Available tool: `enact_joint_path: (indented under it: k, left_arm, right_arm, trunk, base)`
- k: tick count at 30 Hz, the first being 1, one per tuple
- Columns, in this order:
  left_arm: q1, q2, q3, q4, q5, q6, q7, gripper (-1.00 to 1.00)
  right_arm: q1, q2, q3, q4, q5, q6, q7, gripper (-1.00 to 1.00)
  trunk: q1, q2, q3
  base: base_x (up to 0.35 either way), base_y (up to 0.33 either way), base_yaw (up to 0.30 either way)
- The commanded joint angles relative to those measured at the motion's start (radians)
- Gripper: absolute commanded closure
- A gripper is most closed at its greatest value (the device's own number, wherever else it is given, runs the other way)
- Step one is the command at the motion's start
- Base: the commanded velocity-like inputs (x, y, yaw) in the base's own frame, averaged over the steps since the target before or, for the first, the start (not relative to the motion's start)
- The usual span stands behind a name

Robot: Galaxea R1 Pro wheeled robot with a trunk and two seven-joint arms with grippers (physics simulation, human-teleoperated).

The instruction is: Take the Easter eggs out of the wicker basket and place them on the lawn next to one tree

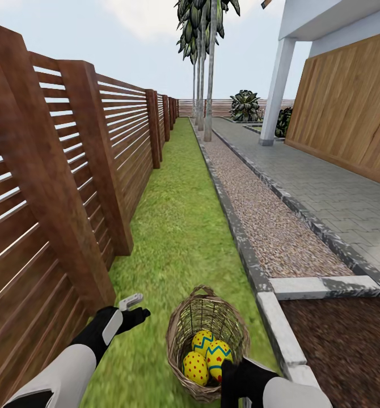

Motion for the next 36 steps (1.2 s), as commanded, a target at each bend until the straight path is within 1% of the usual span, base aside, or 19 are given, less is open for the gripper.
enact_joint_path:
  k: [1, 6, 21, 27, 29, 33, 36]
  left_arm:
    - [0.0, -0.001, 0.005, -0.002, 0.008, 0.006, 0.003, -1.0]
    - [0.0, -0.001, 0.005, -0.002, 0.008, 0.005, 0.003, -1.0]
    - [0.001, -0.002, 0.005, -0.002, 0.008, 0.005, 0.003, -1.0]
    - [0.001, -0.002, 0.005, -0.001, 0.008, 0.005, 0.003, -1.0]
    - [0.001, -0.002, 0.005, -0.001, 0.008, 0.005, 0.003, -1.0]
    - [0.0, -0.002, 0.005, -0.001, 0.008, 0.005, 0.003, -1.0]
    - [0.001, -0.005, 0.005, -0.001, 0.008, 0.005, 0.003, -1.0]
  right_arm:
    - [0.003, 0.0, 0.005, 0.0, -0.008, -0.002, -0.003, -1.0]
    - [0.013, 0.0, 0.005, 0.0, -0.007, -0.003, -0.002, -1.0]
    - [0.013, 0.001, 0.006, -0.002, -0.004, -0.018, 0.003, -1.0]
    - [0.016, 0.002, 0.004, 0.001, -0.007, -0.08, 0.007, -1.0]
    - [0.028, 0.003, 0.005, 0.002, -0.007, -0.104, 0.024, -1.0]
    - [0.038, 0.007, 0.004, 0.009, -0.007, -0.116, 0.066, -1.0]
    - [0.04, 0.009, 0.004, 0.011, -0.007, -0.117, 0.074, -1.0]
  trunk:
    - [0.0, 0.0, -0.001]
    - [0.0, 0.0, -0.001]
    - [0.0, 0.0, -0.001]
    - [0.0, 0.0, -0.001]
    - [0.0, 0.0, -0.001]
    - [0.0, 0.0, -0.001]
    - [0.0, 0.0, -0.001]
  base:
    - [0.0, 0.0, 0.0]
    - [0.0, 0.0, 0.0]
    - [0.0, 0.0, 0.0]
    - [0.0, 0.0, 0.0]
    - [0.0, 0.0, 0.0]
    - [0.0, 0.0, 0.0]
    - [0.0, 0.0, 0.0]
